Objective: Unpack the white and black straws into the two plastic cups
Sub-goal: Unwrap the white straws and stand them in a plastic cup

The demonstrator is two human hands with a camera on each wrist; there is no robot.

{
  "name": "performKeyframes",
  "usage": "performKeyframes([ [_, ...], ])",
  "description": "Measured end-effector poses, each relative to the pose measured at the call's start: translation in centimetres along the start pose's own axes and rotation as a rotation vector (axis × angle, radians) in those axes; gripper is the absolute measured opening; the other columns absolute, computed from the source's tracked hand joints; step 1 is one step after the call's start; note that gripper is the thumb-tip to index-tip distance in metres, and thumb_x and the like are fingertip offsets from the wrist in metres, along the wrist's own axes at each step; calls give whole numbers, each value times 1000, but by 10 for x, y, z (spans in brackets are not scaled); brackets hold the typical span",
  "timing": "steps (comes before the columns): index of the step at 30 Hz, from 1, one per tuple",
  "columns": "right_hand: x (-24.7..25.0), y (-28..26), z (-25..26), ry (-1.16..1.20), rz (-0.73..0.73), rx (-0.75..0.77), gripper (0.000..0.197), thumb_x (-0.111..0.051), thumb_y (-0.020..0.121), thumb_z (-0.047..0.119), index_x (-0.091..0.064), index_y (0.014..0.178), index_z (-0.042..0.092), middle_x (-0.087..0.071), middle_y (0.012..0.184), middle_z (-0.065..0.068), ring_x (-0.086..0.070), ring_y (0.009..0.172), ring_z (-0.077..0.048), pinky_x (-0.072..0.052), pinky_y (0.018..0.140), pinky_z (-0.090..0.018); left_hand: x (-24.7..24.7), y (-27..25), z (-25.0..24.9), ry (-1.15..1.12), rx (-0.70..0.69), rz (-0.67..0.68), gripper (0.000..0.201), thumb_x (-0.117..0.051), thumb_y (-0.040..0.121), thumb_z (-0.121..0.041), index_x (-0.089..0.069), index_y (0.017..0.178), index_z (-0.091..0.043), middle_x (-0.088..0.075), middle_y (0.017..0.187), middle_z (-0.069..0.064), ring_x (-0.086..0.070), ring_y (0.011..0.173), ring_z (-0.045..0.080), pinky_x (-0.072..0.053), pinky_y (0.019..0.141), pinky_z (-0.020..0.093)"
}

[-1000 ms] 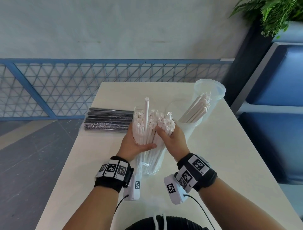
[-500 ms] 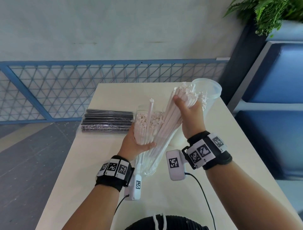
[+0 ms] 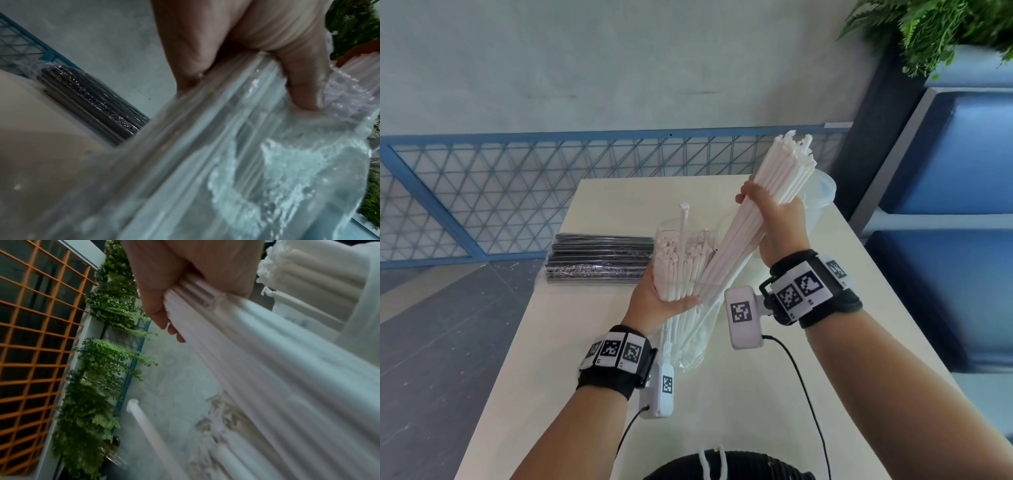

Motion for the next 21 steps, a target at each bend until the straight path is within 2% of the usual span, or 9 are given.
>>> performKeyframes([
  [3,0,-3,-15,-77,59,-57,38,-76,72,21,-58,103,8,-65,88,-2,-64,89,-23,-55,81,-39,-1,0,-2,-10,0,-4,79,-85,58,-11,-46,125,-21,-61,112,-11,-57,108,7,-43,95,27],
  [4,-2,-8,-23,-111,103,-100,41,-76,72,19,-57,107,8,-64,94,-2,-64,93,-22,-54,86,-39,-1,0,-2,-14,2,-1,77,-85,58,-11,-46,123,-22,-62,112,-10,-58,108,7,-44,97,30],
  [6,-4,-17,-33,-141,151,-137,28,-73,74,12,-60,98,13,-64,94,-3,-64,95,-22,-53,90,-42,-2,1,-1,-37,12,0,79,-87,56,-14,-48,124,-21,-63,116,-5,-58,111,12,-45,100,37],
  [9,-2,-16,-24,-48,59,-124,13,-68,78,7,-59,83,15,-65,88,-9,-65,93,-29,-55,83,-42,-2,1,-2,-47,13,-2,85,-88,51,-20,-47,125,-20,-63,118,-2,-58,113,15,-45,101,41],
  [12,6,-2,-3,66,-46,-88,7,-64,83,8,-59,88,6,-62,78,-6,-66,76,-16,-55,66,-32,-2,0,-1,-38,4,-10,81,-87,55,-14,-48,125,-19,-64,116,-4,-59,111,11,-44,102,40],
  [16,11,11,8,91,-114,-76,34,-63,83,13,-54,111,-5,-59,78,-8,-63,68,-12,-51,52,-24,-3,1,0,-50,12,-30,80,-87,57,-12,-48,127,-19,-64,117,-4,-59,112,12,-43,103,41],
  [17,12,12,8,98,-128,-81,32,-63,83,14,-54,108,-5,-58,75,-7,-62,67,-12,-50,53,-25,-4,0,-2,-62,8,-29,78,-86,57,-10,-50,125,-20,-64,116,-4,-59,111,12,-44,102,41],
  [19,12,14,7,94,-169,-79,15,-63,83,15,-59,90,2,-58,69,-4,-60,64,-13,-49,56,-25,-5,0,-3,-85,4,-26,72,-86,58,-7,-53,120,-24,-66,114,-5,-61,110,13,-45,101,43],
  [21,16,17,12,73,-221,-54,14,-64,83,18,-58,73,10,-59,67,-1,-57,60,-13,-49,60,-25,-5,0,-2,-91,-5,-30,66,-85,59,-7,-54,112,-31,-66,111,-5,-62,108,14,-46,100,43],
])
Point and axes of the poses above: each hand's wrist, its own y-axis towards the middle knuckle, its own x-axis out of the back of the hand, z = x × y, the point moved 3 cm from there along y, towards the middle knuckle
